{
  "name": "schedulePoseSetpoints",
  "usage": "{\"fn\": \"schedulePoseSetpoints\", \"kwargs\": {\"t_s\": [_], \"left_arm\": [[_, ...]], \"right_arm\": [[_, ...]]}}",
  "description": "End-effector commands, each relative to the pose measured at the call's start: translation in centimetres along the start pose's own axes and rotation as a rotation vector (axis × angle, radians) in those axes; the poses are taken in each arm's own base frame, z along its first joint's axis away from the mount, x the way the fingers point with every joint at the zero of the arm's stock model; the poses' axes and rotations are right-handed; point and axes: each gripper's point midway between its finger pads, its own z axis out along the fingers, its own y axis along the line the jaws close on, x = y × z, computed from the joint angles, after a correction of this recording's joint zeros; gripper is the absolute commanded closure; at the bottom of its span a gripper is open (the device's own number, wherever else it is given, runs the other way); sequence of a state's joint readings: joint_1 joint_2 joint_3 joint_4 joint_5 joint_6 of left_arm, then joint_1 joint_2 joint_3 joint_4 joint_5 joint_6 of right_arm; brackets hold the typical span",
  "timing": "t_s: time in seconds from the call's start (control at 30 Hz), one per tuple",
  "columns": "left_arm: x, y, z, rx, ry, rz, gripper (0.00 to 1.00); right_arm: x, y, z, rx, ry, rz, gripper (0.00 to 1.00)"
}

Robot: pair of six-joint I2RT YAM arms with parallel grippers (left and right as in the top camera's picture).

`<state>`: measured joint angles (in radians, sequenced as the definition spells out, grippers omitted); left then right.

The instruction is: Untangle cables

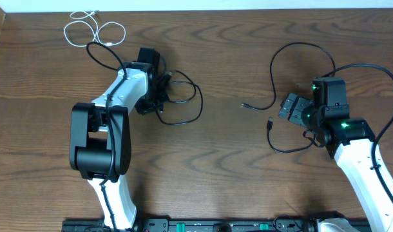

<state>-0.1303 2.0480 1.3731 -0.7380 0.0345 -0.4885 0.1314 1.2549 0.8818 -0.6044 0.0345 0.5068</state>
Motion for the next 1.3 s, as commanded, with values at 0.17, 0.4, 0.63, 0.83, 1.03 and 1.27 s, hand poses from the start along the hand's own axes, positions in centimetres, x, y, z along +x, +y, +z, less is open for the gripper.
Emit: {"fn": "schedulePoseSetpoints", "kwargs": {"t_s": [0.17, 0.4, 0.63, 0.83, 1.03, 1.27], "left_arm": [[-5.1, 5.6, 1.0, -0.169, -0.095, 0.033, 0.93], [-10.5, 10.2, -2.1, -0.154, -0.176, -0.096, 0.93], [-17.4, 16.2, -8.4, -0.234, -0.364, -0.144, 0.93], [-21.8, 25.2, -17.7, -0.494, -0.571, -0.255, 0.93], [-21.7, 31.8, -20.1, -0.552, -0.605, -0.385, 0.92], [-20.6, 34.7, -19.3, -0.546, -0.566, -0.439, 0.86]], "right_arm": [[-0.4, -0.2, -0.1, 0.011, -0.013, -0.009, 0.01], [-0.4, -0.2, -0.1, 0.011, -0.013, -0.009, 0.01], [-0.4, -0.2, -0.1, 0.011, -0.013, -0.009, 0.01], [-0.4, -0.2, -0.1, 0.011, -0.013, -0.009, 0.01], [-0.4, -0.2, -0.1, 0.011, -0.013, -0.009, 0.01], [-0.4, -0.2, -0.1, 0.011, -0.013, -0.009, 0.01]]}}
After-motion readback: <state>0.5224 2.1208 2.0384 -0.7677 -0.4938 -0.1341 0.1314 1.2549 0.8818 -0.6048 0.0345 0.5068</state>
